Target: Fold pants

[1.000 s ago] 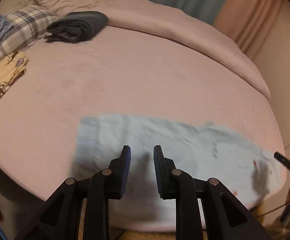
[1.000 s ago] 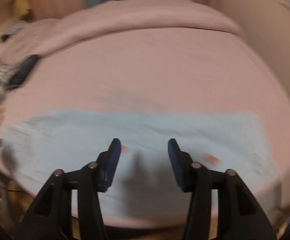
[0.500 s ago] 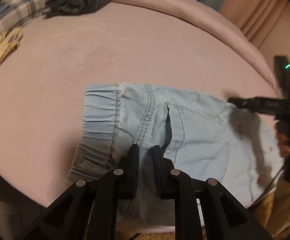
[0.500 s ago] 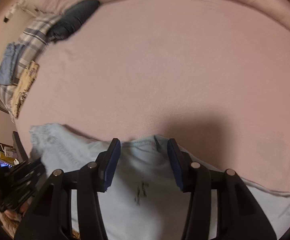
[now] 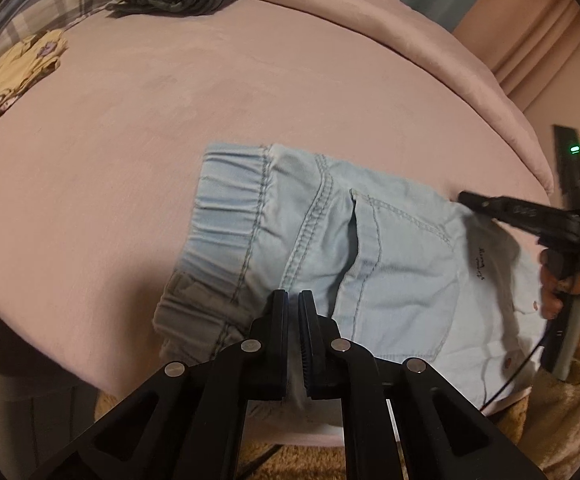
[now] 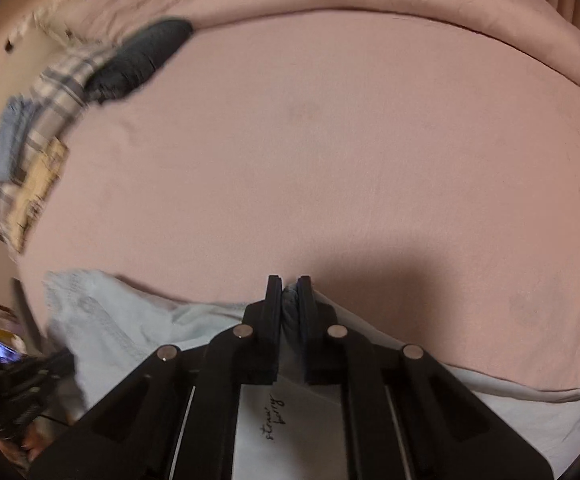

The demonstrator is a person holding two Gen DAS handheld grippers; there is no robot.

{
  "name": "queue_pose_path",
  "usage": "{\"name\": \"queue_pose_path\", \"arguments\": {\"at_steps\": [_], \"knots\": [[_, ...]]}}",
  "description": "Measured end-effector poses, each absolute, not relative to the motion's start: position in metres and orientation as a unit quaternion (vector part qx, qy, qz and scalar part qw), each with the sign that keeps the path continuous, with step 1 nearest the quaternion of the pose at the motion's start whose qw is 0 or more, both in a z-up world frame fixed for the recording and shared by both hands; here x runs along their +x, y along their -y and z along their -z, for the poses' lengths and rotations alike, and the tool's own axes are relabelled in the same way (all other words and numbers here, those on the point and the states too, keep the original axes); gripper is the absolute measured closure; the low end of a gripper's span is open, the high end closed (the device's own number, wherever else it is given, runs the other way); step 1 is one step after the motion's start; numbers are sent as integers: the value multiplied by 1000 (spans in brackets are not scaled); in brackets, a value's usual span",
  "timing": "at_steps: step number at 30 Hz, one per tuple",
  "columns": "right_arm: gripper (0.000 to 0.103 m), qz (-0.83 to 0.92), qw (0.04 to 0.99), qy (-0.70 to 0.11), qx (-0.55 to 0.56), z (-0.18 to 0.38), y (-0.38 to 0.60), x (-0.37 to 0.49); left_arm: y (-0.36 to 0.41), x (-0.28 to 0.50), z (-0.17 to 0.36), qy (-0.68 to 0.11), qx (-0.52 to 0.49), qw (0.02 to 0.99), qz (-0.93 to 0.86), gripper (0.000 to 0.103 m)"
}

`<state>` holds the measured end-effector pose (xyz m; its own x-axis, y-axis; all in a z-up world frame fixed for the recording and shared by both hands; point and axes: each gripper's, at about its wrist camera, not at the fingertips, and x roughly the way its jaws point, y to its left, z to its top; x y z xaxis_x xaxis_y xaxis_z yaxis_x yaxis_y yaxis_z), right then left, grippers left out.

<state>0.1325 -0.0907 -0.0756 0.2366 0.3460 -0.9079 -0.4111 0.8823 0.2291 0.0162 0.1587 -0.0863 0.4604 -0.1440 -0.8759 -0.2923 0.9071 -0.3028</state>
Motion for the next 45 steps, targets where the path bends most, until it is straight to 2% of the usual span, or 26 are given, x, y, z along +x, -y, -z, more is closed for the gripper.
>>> {"name": "queue_pose_path", "arguments": {"at_steps": [7, 10, 11, 12, 14, 15, 19, 20, 21, 27, 30, 35, 37, 39, 45], "knots": [[95, -238, 782, -576, -18, 88, 99, 139, -168, 10, 74, -517, -250, 818, -33, 93], [95, -236, 783, -575, -22, 88, 98, 139, -182, 15, 58, -492, -254, 831, -43, 92], [95, -235, 783, -575, -21, 88, 95, 139, -185, 21, 53, -490, -237, 837, -62, 86], [95, -234, 784, -575, -18, 88, 96, 139, -186, 25, 52, -488, -227, 840, -71, 74], [95, -234, 784, -575, -17, 88, 95, 140, -191, 37, 55, -489, -218, 841, -81, 56], [95, -235, 784, -574, -18, 88, 95, 140, -192, 44, 59, -497, -214, 837, -87, 54], [95, -237, 785, -573, -21, 88, 93, 140, -192, 55, 74, -511, -220, 827, -76, 54], [95, -237, 784, -573, -20, 88, 94, 140, -192, 57, 76, -513, -227, 825, -72, 65], [95, -237, 784, -573, -18, 88, 94, 140, -191, 55, 79, -510, -239, 824, -68, 70], [94, -227, 803, -549, -42, 75, 89, 132, -174, 29, 44, -475, -188, 856, -79, 71], [94, -219, 802, -554, -53, 84, 85, 135, -177, 29, 56, -485, -171, 854, -79, 70], [95, -209, 809, -546, -63, 88, 82, 139, -189, 37, 77, -491, -206, 842, -81, 67], [95, -207, 811, -542, -76, 89, 79, 138, -189, 37, 78, -492, -208, 841, -86, 60], [95, -205, 813, -540, -81, 89, 78, 138, -190, 36, 81, -491, -206, 841, -101, 47], [93, -201, 813, -544, -57, 81, 82, 143, -189, 26, 79, -482, -238, 836, -116, 41]]}}
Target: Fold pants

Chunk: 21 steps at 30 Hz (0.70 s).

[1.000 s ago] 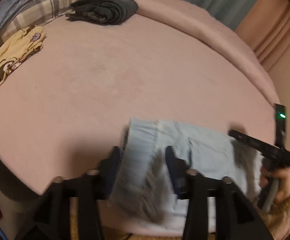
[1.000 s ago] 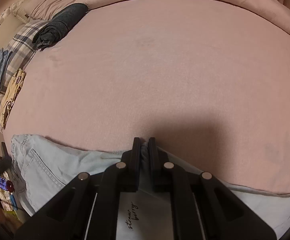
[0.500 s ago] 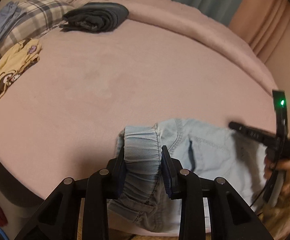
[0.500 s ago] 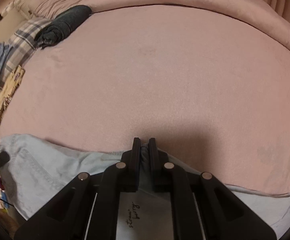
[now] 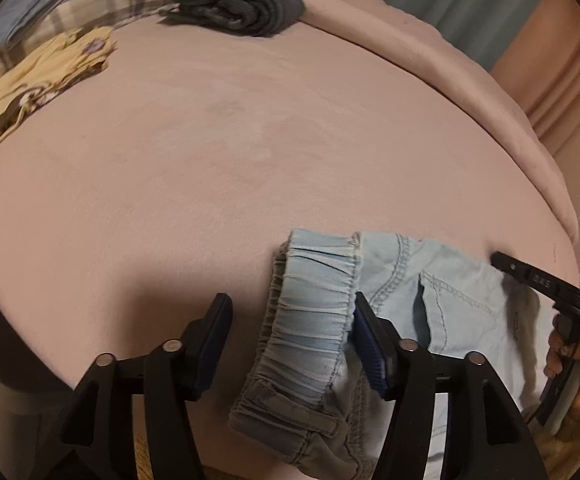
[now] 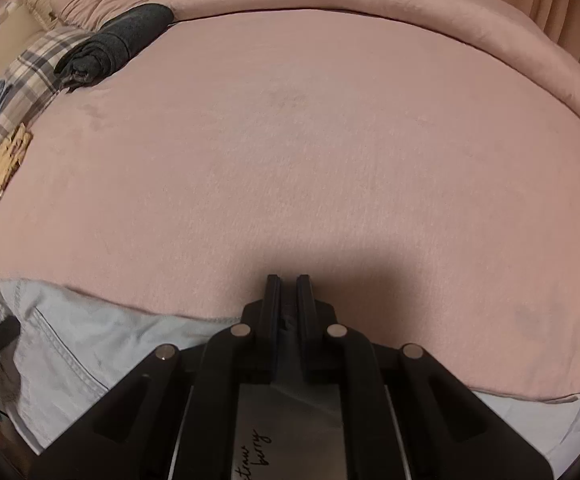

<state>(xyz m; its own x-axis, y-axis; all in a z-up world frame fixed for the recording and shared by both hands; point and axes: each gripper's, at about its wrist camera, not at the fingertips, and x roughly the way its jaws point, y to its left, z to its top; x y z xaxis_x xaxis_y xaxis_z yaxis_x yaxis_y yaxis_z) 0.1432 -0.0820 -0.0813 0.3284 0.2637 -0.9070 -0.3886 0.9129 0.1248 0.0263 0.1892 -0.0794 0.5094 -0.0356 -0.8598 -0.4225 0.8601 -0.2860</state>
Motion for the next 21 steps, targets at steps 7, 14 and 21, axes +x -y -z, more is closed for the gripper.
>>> {"name": "queue_pose_path", "arguments": {"at_steps": [7, 14, 21], "knots": [[92, -207, 838, -503, -51, 32, 97, 125, -185, 17, 33, -450, -229, 855, -115, 41], [92, -242, 803, -541, -66, 57, 81, 105, -149, 28, 35, -439, -233, 867, -31, 41], [95, -229, 802, -539, -116, 84, 59, 106, -123, 33, 72, -461, -138, 874, -63, 42]]}}
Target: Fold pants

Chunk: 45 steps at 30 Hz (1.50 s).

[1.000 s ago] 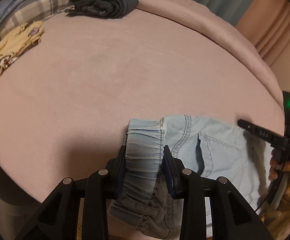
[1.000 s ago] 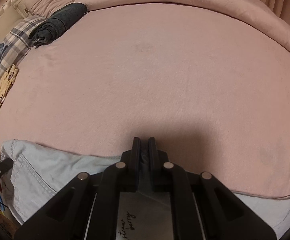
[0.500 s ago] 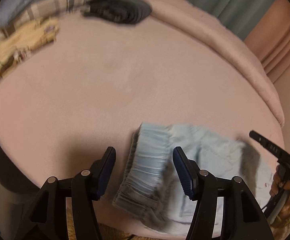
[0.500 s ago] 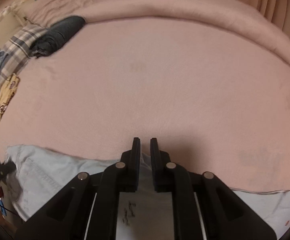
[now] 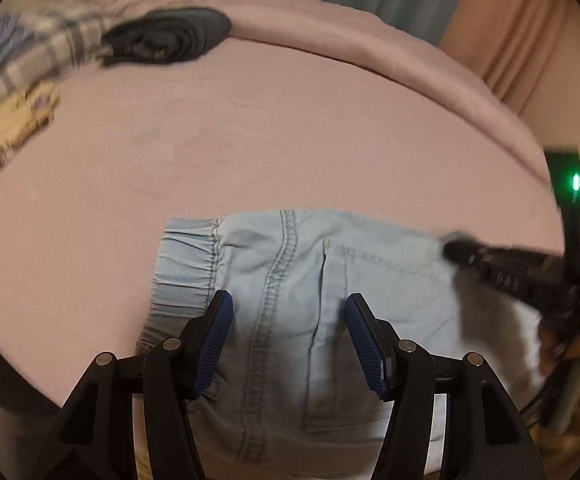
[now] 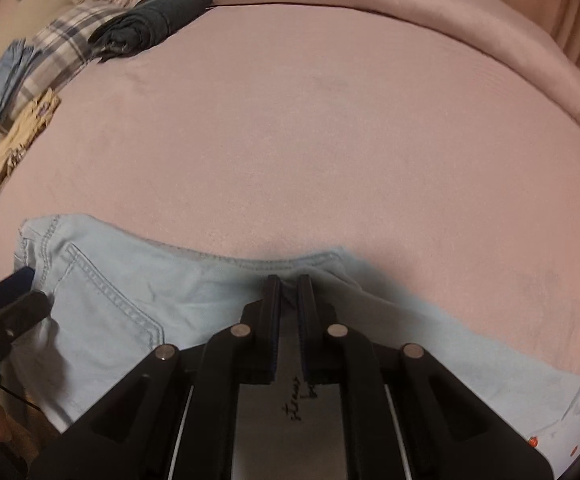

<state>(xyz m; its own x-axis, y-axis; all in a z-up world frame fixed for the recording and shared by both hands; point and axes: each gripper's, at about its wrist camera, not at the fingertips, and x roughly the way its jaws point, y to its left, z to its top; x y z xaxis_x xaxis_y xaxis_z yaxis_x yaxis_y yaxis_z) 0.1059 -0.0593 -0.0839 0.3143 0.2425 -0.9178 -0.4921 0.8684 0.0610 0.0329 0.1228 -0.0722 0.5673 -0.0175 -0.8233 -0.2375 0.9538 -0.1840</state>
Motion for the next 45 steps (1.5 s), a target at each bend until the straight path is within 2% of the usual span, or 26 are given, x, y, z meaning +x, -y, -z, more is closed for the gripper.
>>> {"name": "queue_pose_path", "arguments": {"at_steps": [5, 12, 45], "knots": [[95, -224, 804, -542, -102, 89, 57, 116, -113, 44, 75, -468, -104, 874, -81, 42], [96, -230, 802, -545, -77, 88, 66, 115, -125, 35, 78, -462, -121, 876, -74, 42], [96, -217, 814, -528, -103, 89, 57, 110, -133, 36, 76, -464, -161, 868, -66, 42]]}}
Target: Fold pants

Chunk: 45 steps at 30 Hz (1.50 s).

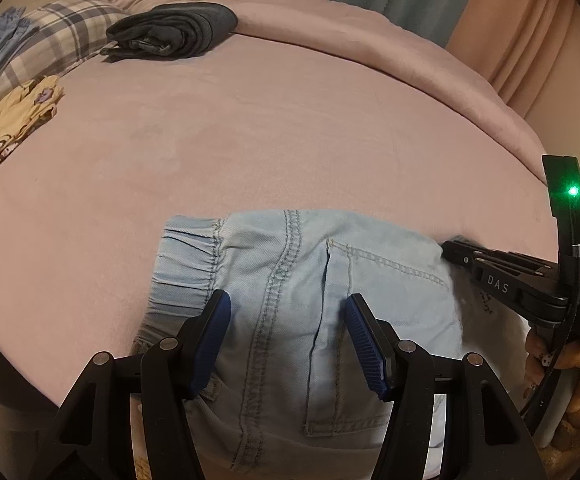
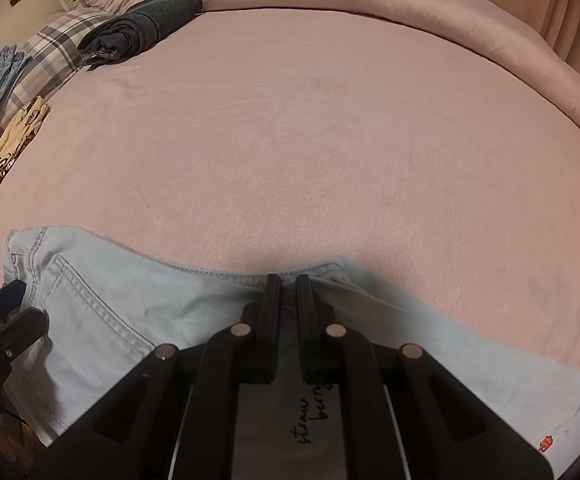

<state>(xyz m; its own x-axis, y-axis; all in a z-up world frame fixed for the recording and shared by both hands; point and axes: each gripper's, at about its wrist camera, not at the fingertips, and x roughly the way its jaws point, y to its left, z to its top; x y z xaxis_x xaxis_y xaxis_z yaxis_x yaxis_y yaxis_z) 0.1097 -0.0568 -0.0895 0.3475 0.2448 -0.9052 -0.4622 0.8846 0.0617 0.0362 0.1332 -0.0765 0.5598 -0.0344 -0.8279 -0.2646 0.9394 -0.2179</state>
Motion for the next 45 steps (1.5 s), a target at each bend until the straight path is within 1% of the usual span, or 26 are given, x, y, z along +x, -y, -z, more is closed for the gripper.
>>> {"name": "queue_pose_path", "arguments": {"at_steps": [5, 7, 9, 10, 11, 12, 13, 15, 17, 21, 26, 32, 36, 41, 43, 45], "knots": [[96, -222, 810, -528, -126, 86, 52, 110, -126, 42, 72, -477, -145, 862, -92, 42], [95, -224, 811, -528, -114, 81, 56, 110, -121, 44, 68, -486, -134, 858, -103, 42], [91, -228, 811, -532, -85, 72, 67, 107, -116, 44, 62, -491, -124, 855, -107, 42], [80, -231, 811, -532, -74, 67, 73, 105, -115, 43, 59, -491, -124, 856, -108, 42], [72, -236, 813, -528, -64, 60, 81, 101, -114, 41, 56, -489, -125, 856, -110, 42], [52, -236, 819, -519, -58, 52, 89, 96, -112, 40, 52, -487, -128, 857, -110, 42], [39, -232, 826, -510, -57, 46, 97, 91, -110, 39, 49, -483, -130, 859, -108, 42], [38, -215, 844, -488, -60, 29, 120, 80, -104, 38, 41, -476, -135, 863, -96, 42], [37, -199, 851, -483, -47, 20, 143, 74, -94, 39, 33, -475, -133, 866, -80, 42], [34, -163, 856, -490, 21, 12, 209, 63, -70, 42, 19, -466, -127, 875, -38, 32], [33, -80, 863, -496, 56, 15, 282, 34, -35, 51, 17, -476, -121, 871, 11, 32], [31, 15, 865, -489, 113, 20, 368, 2, 17, 60, 32, -506, -94, 854, 74, 32], [31, 90, 845, -509, 138, 39, 413, -13, 49, 65, 45, -524, -90, 838, 120, 32], [32, 105, 840, -509, 158, 52, 435, -24, 75, 72, 72, -564, -90, 807, 150, 32], [32, 116, 843, -506, 145, 52, 438, -26, 80, 74, 86, -584, -90, 793, 148, 32], [32, 136, 842, -506, 131, 55, 438, -27, 82, 72, 89, -580, -83, 797, 145, 32]]}}
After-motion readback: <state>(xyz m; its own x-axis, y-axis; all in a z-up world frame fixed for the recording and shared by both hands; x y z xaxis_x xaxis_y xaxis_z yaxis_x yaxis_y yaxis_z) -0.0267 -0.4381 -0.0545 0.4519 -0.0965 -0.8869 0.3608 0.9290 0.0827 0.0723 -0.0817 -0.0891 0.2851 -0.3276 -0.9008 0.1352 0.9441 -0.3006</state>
